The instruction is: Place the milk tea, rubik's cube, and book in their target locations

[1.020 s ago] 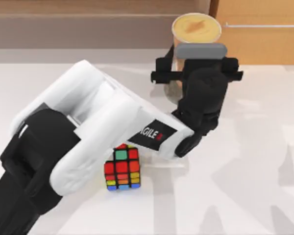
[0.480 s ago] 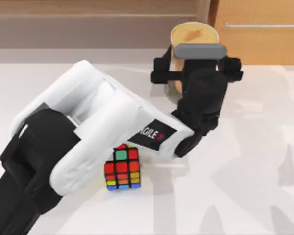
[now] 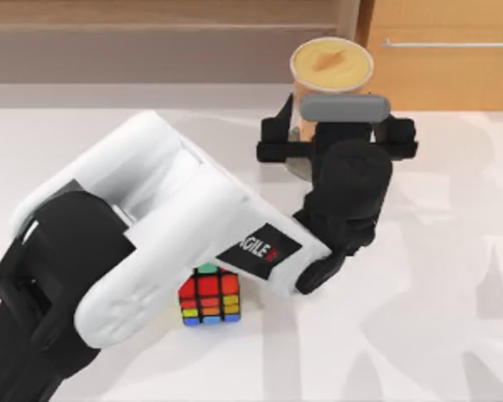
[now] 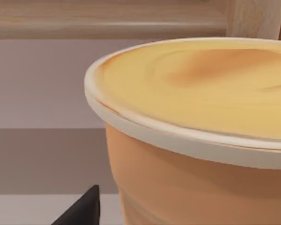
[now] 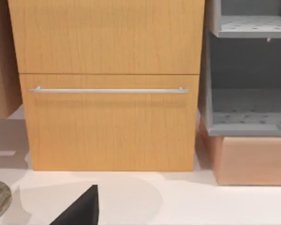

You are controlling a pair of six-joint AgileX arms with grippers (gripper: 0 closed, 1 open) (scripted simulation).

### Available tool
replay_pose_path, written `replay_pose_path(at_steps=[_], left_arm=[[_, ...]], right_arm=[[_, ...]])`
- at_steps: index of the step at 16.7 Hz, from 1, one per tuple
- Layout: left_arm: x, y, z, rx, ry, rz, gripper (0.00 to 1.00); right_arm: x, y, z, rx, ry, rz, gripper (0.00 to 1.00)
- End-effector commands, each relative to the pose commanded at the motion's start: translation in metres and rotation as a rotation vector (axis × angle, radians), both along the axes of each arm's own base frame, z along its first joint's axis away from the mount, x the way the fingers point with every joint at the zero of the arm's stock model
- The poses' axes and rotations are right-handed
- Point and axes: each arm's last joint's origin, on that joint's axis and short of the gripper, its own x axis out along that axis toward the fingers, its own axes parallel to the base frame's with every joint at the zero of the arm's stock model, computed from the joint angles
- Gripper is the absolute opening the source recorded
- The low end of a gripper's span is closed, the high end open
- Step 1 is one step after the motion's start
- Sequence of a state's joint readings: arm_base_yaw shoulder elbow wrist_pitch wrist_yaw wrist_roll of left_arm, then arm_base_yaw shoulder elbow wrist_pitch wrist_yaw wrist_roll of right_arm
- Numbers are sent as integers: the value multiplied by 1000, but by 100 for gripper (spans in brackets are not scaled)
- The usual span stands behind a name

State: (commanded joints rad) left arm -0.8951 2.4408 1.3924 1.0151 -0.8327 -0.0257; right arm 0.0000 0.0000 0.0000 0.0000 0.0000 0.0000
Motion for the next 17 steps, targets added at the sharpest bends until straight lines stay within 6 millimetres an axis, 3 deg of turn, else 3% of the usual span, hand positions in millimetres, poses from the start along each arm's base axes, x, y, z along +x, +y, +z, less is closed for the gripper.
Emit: replay_pose_path(at_steps=[5,10,17], left_arm=[[-1,1,2,11,9,3,100],[-14,2,45,-4,-3,3,100],[-15,2,51,-3,1,5,100]], right_arm=[[0,0,0,0,0,0,100],[0,0,0,0,0,0,100],[0,0,0,0,0,0,100]])
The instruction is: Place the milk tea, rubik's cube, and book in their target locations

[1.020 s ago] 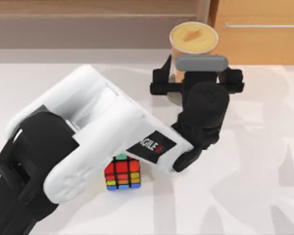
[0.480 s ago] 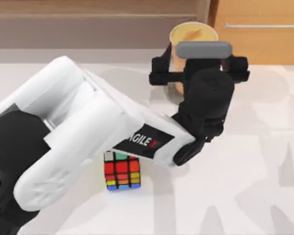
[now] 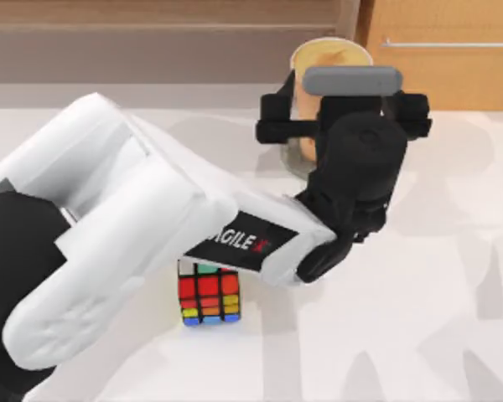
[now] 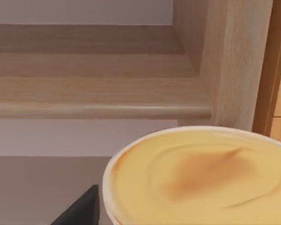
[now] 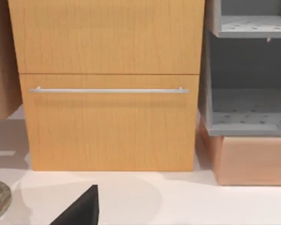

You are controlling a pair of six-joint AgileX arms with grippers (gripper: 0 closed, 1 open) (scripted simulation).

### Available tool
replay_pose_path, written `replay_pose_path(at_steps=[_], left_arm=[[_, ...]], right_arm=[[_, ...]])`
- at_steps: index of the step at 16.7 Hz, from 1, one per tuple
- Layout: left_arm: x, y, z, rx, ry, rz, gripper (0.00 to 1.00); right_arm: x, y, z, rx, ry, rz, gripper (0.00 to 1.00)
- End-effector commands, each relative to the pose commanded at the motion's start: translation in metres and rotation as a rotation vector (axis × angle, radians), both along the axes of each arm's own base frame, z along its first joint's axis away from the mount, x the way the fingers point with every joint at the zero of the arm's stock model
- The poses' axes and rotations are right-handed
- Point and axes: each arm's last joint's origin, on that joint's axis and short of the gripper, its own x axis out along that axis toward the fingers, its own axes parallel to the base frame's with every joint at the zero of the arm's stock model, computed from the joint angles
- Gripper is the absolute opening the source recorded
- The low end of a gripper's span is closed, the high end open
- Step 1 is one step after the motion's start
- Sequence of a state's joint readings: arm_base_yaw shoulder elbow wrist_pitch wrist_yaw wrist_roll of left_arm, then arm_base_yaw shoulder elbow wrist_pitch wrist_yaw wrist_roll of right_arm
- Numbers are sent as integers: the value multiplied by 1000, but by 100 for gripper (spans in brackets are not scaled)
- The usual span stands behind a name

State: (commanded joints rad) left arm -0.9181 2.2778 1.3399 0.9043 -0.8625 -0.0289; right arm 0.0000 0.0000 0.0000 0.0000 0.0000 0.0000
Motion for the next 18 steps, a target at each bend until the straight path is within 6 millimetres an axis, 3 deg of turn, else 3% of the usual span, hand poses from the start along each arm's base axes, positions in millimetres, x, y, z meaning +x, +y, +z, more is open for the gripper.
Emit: replay_pose_path(at_steps=[6,10,14,18], left_arm=[[3,-5,42,-28,77,-52,100],[5,3,69,7,256,-109,100],[2,29,82,67,553,-140,100],[-6,70,84,88,920,-110,100]], right_arm=[[0,0,0,0,0,0,100],[0,0,0,0,0,0,100],[0,0,0,0,0,0,100],[0,0,0,0,0,0,100]])
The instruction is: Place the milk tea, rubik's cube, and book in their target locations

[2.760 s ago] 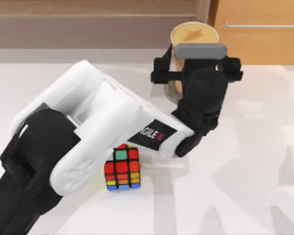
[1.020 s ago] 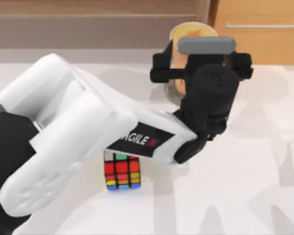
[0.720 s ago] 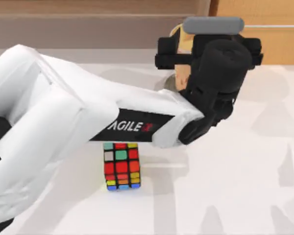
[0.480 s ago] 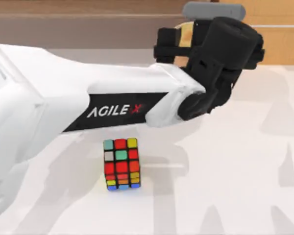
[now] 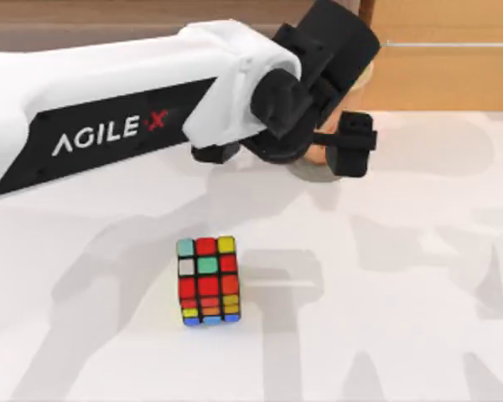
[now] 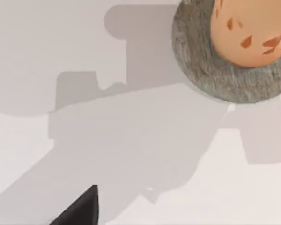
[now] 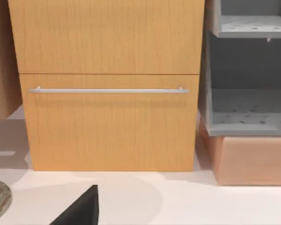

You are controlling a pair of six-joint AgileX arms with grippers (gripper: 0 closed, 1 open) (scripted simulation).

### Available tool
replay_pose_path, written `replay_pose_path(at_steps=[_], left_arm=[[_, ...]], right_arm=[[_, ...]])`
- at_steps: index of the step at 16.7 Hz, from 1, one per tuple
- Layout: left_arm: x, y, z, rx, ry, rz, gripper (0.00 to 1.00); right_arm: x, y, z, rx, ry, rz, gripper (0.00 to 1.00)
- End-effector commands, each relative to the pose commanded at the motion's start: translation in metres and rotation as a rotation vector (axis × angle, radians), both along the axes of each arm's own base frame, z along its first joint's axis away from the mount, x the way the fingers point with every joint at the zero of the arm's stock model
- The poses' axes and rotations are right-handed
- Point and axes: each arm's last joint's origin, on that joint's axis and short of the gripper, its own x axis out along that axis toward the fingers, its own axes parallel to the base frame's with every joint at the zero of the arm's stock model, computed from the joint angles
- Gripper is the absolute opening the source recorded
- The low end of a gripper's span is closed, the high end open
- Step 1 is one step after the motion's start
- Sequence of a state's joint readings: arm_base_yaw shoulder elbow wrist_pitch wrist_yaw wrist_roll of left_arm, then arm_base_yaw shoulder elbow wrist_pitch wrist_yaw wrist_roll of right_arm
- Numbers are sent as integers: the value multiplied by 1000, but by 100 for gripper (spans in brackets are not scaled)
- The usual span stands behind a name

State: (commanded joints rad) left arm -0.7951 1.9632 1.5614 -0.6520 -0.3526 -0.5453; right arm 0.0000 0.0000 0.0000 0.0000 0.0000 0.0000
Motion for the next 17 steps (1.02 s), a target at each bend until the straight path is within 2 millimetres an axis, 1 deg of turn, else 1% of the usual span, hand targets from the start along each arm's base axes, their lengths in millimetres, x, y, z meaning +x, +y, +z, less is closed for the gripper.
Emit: replay_pose_path(at_steps=[4,6,8,10,15,17], left_arm=[[-11,39,-3,26,350,97,100],[-15,54,-4,27,485,151,100],[-18,63,-5,23,577,193,100],[-19,67,-6,20,617,213,100],[-19,65,-8,23,617,209,100],[-18,66,-19,23,620,214,100]], right_arm=[[0,0,0,0,0,0,100],[0,0,0,0,0,0,100],[0,0,0,0,0,0,100],[0,0,0,0,0,0,100],[0,0,0,0,0,0,100],[0,0,0,0,0,0,100]])
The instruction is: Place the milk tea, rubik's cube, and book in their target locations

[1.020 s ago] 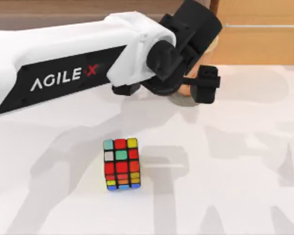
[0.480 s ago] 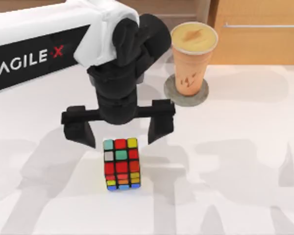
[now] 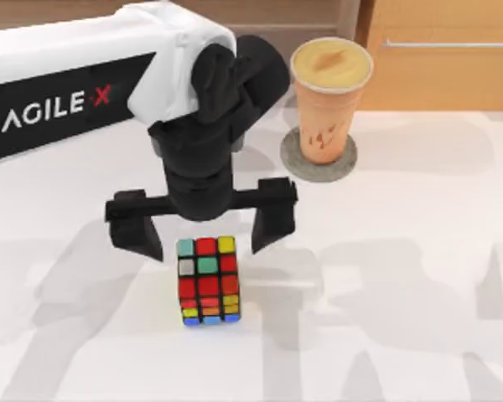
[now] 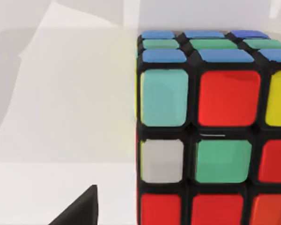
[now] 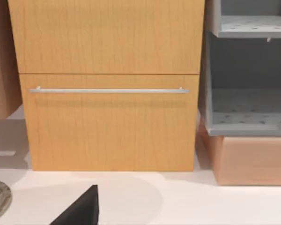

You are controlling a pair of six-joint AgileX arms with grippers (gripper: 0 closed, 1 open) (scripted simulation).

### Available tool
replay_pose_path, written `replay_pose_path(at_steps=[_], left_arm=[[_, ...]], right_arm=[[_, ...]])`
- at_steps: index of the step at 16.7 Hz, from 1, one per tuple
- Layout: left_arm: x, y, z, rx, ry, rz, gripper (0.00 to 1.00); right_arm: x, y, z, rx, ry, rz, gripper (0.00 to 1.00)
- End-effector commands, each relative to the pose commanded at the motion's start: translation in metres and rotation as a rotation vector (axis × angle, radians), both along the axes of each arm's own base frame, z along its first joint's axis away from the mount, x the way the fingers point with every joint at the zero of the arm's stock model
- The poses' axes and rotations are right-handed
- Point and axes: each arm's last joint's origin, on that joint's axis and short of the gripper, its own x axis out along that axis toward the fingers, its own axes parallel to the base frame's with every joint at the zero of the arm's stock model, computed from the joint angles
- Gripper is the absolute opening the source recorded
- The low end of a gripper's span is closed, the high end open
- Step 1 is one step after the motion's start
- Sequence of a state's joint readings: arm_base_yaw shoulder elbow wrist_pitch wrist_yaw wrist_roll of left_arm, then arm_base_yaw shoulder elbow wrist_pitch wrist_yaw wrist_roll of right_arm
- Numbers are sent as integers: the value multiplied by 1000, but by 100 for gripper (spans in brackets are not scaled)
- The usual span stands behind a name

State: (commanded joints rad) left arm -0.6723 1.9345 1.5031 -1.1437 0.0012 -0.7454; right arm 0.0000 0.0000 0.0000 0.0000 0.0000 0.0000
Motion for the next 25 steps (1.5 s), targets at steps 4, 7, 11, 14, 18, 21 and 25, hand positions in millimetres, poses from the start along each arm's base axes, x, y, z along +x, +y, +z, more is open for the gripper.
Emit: replay_pose_path(at_steps=[4,7,11,14,18,21,25], left_arm=[[1,0,-35,-6,-8,0,100],[-1,1,-47,-2,-3,-1,100],[-1,1,-47,-2,-3,-1,92],[-1,1,-47,-2,-3,-1,70],[-1,1,-47,-2,-3,-1,40],[-1,1,-47,-2,-3,-1,17],[-1,1,-47,-2,-3,-1,0]], right_arm=[[0,0,0,0,0,0,100],[0,0,0,0,0,0,100],[0,0,0,0,0,0,100],[0,0,0,0,0,0,100],[0,0,0,0,0,0,100],[0,0,0,0,0,0,100],[0,0,0,0,0,0,100]])
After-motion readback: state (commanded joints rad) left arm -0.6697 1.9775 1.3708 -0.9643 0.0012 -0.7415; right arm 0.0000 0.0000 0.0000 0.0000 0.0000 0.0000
